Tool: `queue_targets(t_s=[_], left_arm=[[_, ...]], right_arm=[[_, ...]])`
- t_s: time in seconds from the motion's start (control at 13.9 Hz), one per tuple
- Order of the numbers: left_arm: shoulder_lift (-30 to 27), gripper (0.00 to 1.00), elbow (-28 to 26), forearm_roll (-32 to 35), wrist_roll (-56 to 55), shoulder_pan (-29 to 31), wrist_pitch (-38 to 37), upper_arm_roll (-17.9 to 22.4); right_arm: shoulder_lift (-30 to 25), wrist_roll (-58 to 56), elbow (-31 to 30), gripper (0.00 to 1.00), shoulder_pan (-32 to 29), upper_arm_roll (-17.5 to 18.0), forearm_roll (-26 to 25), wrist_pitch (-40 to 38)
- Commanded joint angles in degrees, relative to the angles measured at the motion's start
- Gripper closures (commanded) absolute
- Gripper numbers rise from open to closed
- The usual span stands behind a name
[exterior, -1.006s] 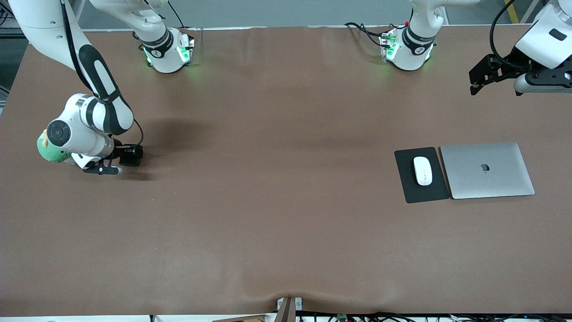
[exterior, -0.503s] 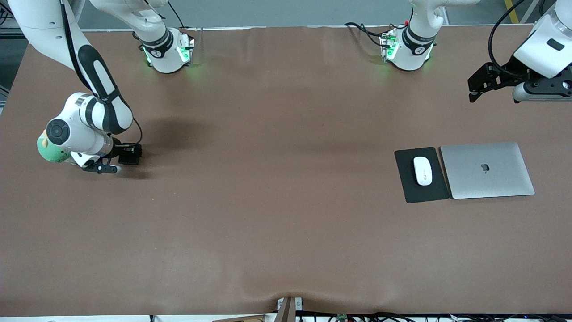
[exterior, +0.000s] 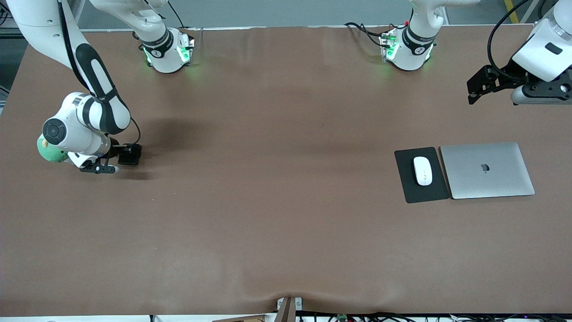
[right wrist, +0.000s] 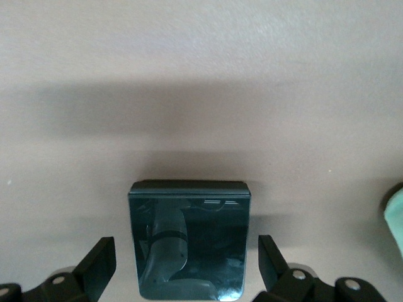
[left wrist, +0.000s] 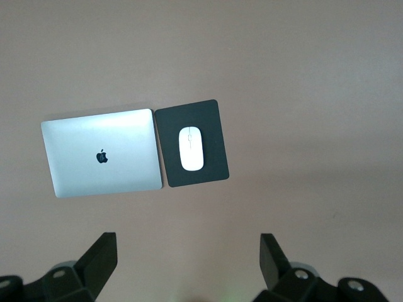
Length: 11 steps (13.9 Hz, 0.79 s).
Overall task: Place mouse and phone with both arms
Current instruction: 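Lower the black phone beside the plush toy and open the right gripper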
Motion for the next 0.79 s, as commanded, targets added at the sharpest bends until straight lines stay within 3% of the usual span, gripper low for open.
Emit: queue_targets(t_s=[0.0, 0.14, 0.43, 0.72], left_arm=[[0.35, 0.0, 1.03, -1.39, -0.13, 0.2, 0.02, 0.17], [0.0, 0.0, 1.21, -1.39, 0.13, 0.38, -0.07, 0.17], [-1.23, 0.0, 1.12, -1.3, 1.01, 0.55, -1.91, 0.69], [-1.94, 0.0, 1.12, -1.3, 1.1, 0.73, -2.62, 0.87]], right_arm=[[-2.09, -3.32, 4.56, 0.0, -1.26, -0.18, -0.98, -8.91], [-1.74, -3.23, 10.27, 0.0, -1.26, -1.33, -1.16, -17.53], [-2.44, -3.41, 16.35, 0.0, -1.26, -1.95, -4.32, -25.55], [-8.4, -3.76, 18.29, 0.0, -0.74, -2.3, -4.32, -31.88]])
